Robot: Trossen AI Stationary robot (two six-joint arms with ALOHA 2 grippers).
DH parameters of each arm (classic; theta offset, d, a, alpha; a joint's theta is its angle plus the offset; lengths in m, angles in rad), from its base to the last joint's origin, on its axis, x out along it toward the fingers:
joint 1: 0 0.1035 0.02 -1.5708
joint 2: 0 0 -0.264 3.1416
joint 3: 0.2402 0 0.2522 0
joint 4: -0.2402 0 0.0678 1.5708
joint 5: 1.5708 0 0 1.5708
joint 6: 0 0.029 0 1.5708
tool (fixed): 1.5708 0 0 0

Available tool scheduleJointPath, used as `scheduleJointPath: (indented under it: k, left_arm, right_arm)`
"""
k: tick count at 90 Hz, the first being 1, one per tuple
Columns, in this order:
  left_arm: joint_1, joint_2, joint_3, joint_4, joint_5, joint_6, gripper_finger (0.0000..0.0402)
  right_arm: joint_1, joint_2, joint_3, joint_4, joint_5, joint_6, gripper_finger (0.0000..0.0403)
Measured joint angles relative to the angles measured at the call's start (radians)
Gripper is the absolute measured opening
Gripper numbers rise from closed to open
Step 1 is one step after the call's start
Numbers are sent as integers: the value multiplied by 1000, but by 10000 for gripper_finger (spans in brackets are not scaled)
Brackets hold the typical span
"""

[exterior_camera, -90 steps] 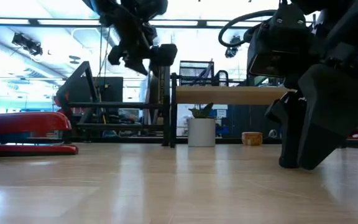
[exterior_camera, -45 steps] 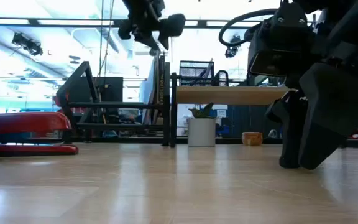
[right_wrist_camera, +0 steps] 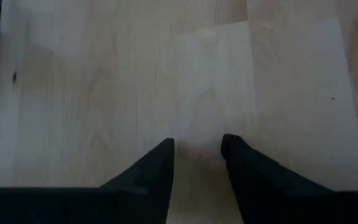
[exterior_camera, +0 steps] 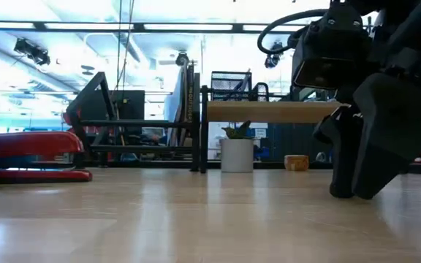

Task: Stock shelves
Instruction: Put the red stapler under the shelf

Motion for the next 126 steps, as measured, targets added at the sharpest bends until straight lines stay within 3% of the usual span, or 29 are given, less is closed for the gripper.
scheduleJointPath:
  k: [13, 35, 54, 67, 92, 109, 126]
  left_arm:
    - [-174, 20, -6, -158, 79, -245, 152]
    - [-453, 137, -8, -374, 87, -643, 152]
    - [-592, 211, -8, -701, 94, -1006, 152]
    - [-643, 227, -12, -885, 101, -1222, 152]
    - [-656, 217, -76, -877, 84, -1320, 152]
    - [-656, 217, -68, -869, 105, -1346, 152]
    - [-659, 216, -26, -862, 106, -1345, 152]
  right_arm:
    - [0, 0, 0, 28, -1, 0, 121]
    - [-2, 0, 0, 155, -11, -62, 121]
    - [-56, 0, 28, 279, -18, -146, 125]
    - [-96, 0, 89, 366, -10, -290, 140]
    - [-208, 47, 212, 441, -6, -519, 211]
    - [-304, 237, 352, 505, -100, -595, 271]
    - [-380, 444, 571, 509, -190, -631, 300]
